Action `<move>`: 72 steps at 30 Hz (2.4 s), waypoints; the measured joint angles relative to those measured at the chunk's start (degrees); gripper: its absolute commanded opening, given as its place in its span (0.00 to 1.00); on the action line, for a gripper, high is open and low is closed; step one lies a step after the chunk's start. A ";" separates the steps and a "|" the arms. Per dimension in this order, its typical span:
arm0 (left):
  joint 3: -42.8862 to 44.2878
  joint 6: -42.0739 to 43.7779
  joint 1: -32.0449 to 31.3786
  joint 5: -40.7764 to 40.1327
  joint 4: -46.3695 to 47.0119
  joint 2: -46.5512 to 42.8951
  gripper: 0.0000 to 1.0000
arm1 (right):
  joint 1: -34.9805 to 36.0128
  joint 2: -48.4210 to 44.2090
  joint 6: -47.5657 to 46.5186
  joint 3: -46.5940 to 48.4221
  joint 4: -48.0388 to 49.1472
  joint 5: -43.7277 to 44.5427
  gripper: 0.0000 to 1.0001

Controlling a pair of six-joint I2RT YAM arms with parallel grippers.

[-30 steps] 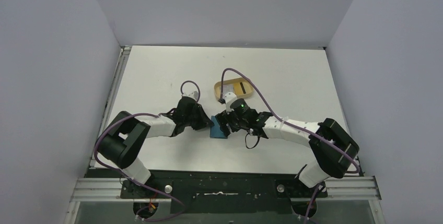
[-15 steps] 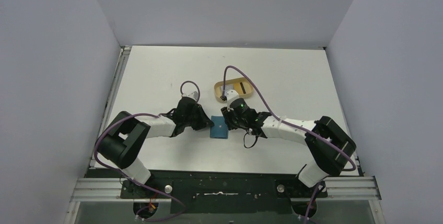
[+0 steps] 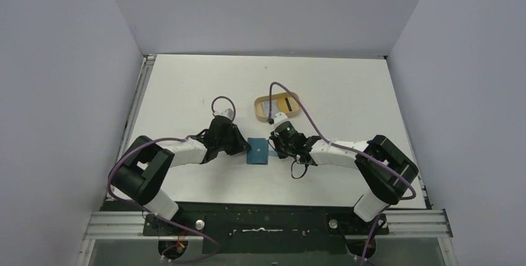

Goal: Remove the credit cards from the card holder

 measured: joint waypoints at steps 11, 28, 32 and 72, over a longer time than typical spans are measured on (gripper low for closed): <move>3.39 5.51 -1.20 -9.03 -16.52 -9.44 0.90 | -0.28 -0.24 1.36 -2.23 0.85 0.02 0.00; 15.52 13.88 -24.28 -35.50 -34.77 -4.44 0.89 | -2.12 -1.90 3.93 -5.03 3.41 -0.11 0.00; 15.52 13.33 -25.27 -39.26 -35.45 -2.45 0.90 | -3.10 -2.78 4.87 -6.19 3.96 -0.24 0.00; 19.71 5.03 -29.99 -40.17 -27.23 7.87 0.89 | -7.85 -3.50 11.08 -8.48 7.28 -1.79 0.00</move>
